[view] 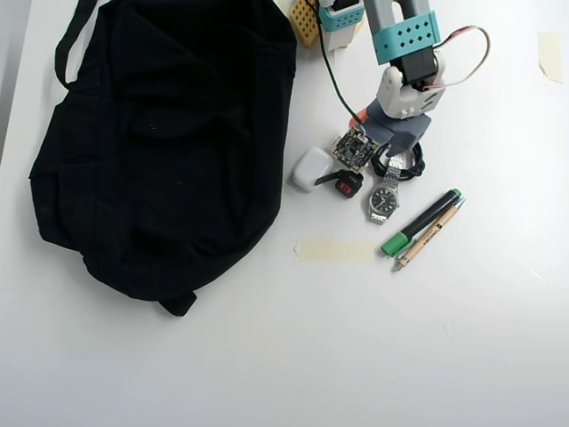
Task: Put the usbc cable into the black bag
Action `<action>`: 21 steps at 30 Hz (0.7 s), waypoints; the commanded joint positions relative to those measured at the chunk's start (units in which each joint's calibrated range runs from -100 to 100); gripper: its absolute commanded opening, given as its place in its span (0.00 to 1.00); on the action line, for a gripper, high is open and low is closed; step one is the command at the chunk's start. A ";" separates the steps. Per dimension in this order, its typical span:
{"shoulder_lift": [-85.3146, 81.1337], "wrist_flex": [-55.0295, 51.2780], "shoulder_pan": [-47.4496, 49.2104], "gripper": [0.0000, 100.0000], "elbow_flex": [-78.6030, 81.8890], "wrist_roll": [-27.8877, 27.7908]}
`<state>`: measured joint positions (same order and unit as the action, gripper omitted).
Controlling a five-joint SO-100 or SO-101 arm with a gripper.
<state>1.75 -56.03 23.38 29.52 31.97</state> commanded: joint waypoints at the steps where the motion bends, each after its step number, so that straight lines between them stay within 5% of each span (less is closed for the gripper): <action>1: 1.32 0.73 0.41 0.34 -2.93 -0.35; 21: 9.45 8.66 1.53 0.33 -3.56 -1.45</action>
<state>10.18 -50.23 24.11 27.39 30.79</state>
